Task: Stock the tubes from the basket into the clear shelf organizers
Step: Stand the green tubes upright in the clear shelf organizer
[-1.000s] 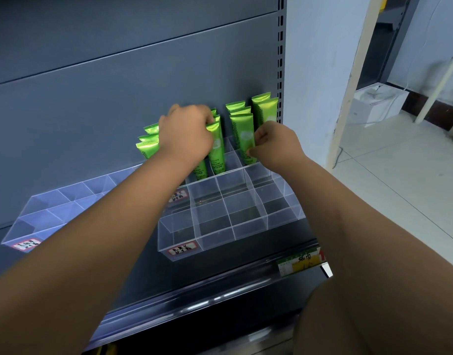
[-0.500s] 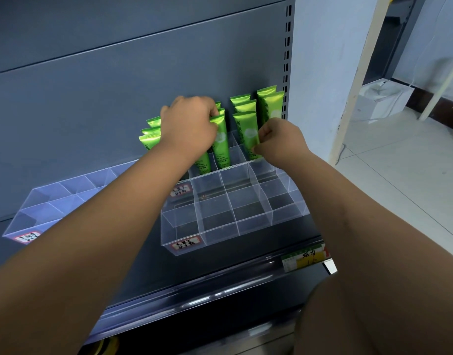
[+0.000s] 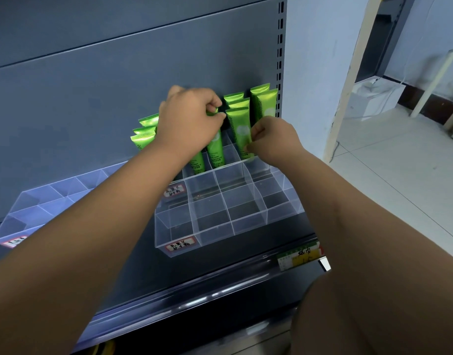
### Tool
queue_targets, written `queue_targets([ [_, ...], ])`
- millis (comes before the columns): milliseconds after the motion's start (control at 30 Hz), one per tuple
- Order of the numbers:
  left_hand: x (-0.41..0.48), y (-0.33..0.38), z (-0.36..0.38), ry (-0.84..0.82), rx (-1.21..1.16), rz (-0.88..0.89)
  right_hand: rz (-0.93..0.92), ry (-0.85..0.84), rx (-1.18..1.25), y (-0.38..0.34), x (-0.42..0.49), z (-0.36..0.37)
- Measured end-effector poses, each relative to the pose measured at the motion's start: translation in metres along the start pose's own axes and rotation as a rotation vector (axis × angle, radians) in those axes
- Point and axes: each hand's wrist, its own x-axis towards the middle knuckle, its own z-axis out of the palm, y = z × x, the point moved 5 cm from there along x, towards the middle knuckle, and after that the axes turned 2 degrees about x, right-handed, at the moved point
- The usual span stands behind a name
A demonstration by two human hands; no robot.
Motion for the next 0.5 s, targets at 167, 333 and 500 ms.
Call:
queue_targets([
  [167,0.007,0.013,0.006,-0.032,0.023,0.061,-0.049,-0.029,0.057,-0.006,0.0,-0.002],
  [333,0.02,0.025,0.015,-0.08,0.095,0.066,-0.052,0.001,0.012,-0.002,0.005,-0.005],
  [500,0.025,0.034,0.022,-0.089,0.125,0.035,-0.079,0.018,-0.019,0.001,0.013,-0.007],
])
